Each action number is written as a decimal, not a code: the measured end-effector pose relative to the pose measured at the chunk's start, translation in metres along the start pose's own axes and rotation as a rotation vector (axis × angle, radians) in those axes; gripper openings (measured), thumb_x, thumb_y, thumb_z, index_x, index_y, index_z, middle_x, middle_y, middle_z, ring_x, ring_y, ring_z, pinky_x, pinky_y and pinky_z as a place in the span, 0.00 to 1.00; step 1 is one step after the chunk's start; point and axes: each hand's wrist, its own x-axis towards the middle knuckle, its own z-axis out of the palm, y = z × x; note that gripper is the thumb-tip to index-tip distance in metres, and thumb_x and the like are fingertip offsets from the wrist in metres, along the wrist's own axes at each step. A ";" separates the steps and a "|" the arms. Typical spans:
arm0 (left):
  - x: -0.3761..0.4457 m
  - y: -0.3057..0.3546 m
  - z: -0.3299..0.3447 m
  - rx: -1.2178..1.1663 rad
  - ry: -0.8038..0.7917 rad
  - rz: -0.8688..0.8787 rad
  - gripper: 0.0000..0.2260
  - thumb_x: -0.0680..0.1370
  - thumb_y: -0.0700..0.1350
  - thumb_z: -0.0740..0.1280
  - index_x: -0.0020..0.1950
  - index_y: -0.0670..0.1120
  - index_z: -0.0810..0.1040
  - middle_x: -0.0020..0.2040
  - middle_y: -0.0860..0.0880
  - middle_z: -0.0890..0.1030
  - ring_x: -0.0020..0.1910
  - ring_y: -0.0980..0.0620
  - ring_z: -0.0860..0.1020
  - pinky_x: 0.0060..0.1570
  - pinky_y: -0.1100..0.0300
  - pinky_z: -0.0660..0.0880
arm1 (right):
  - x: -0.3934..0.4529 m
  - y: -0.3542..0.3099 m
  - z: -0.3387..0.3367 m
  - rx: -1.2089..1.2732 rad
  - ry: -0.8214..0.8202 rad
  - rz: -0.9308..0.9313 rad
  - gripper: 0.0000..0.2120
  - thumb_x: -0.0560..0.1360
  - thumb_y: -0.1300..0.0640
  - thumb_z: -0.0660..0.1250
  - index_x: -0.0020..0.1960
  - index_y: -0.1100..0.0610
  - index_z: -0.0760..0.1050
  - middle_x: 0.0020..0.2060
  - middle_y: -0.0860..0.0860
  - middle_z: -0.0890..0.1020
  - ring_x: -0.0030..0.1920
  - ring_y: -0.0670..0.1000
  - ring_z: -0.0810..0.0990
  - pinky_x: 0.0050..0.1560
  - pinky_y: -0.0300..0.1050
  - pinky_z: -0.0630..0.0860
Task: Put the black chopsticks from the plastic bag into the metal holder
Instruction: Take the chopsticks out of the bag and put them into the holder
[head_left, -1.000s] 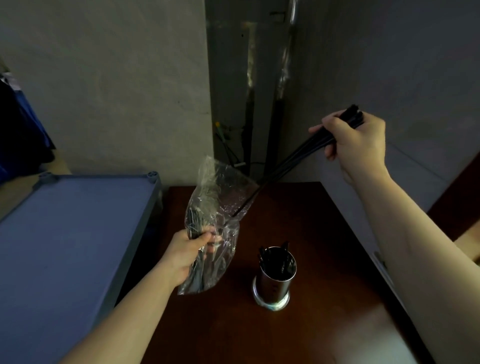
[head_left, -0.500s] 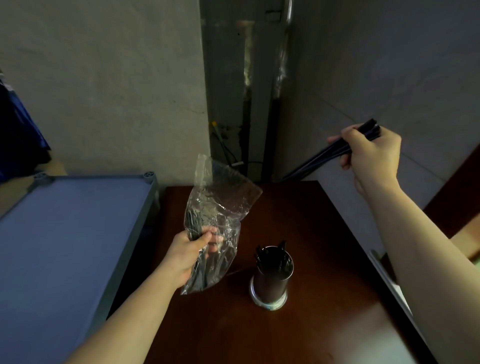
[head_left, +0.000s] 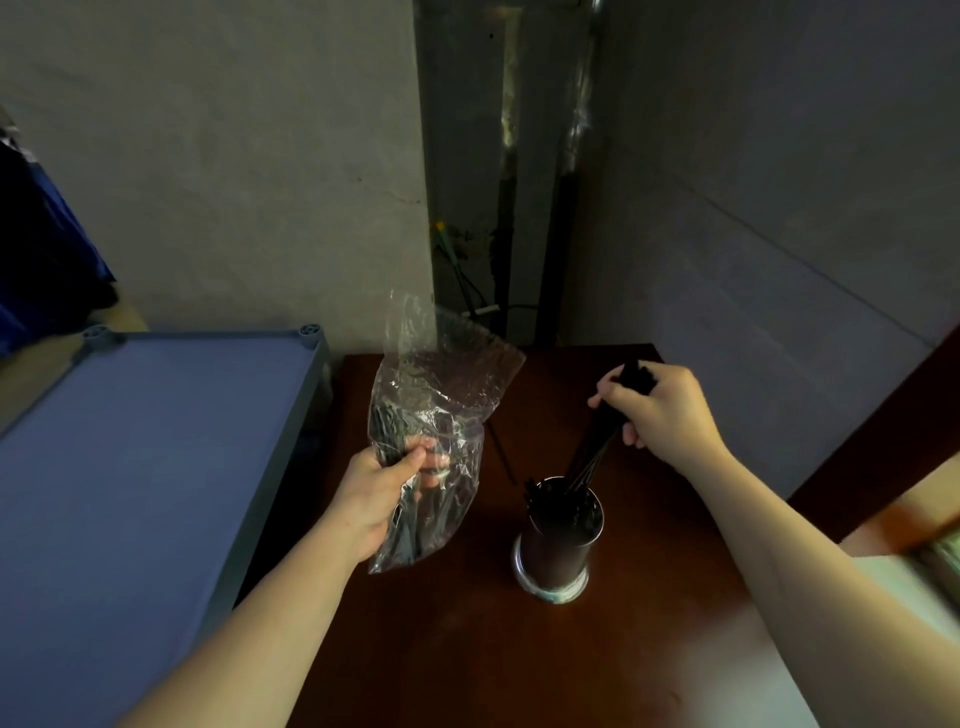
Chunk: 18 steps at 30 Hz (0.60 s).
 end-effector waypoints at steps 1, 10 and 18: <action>0.000 0.000 0.000 -0.005 0.001 0.001 0.08 0.81 0.38 0.66 0.56 0.43 0.83 0.45 0.48 0.88 0.42 0.50 0.84 0.43 0.57 0.77 | -0.002 0.002 0.003 -0.008 -0.020 0.000 0.04 0.79 0.59 0.70 0.46 0.57 0.83 0.40 0.49 0.88 0.24 0.47 0.77 0.24 0.38 0.73; 0.000 0.000 0.001 -0.039 -0.005 0.008 0.07 0.81 0.37 0.66 0.56 0.42 0.83 0.42 0.48 0.88 0.39 0.52 0.84 0.37 0.61 0.78 | -0.011 0.009 0.006 0.012 -0.052 0.002 0.05 0.80 0.61 0.69 0.48 0.58 0.83 0.42 0.52 0.88 0.25 0.50 0.78 0.24 0.40 0.75; 0.004 0.001 0.004 -0.032 -0.019 0.013 0.08 0.81 0.38 0.65 0.56 0.44 0.83 0.44 0.48 0.88 0.40 0.51 0.84 0.40 0.59 0.77 | -0.012 -0.018 -0.019 0.048 0.022 -0.080 0.05 0.80 0.61 0.69 0.47 0.55 0.82 0.42 0.50 0.89 0.23 0.49 0.79 0.23 0.40 0.76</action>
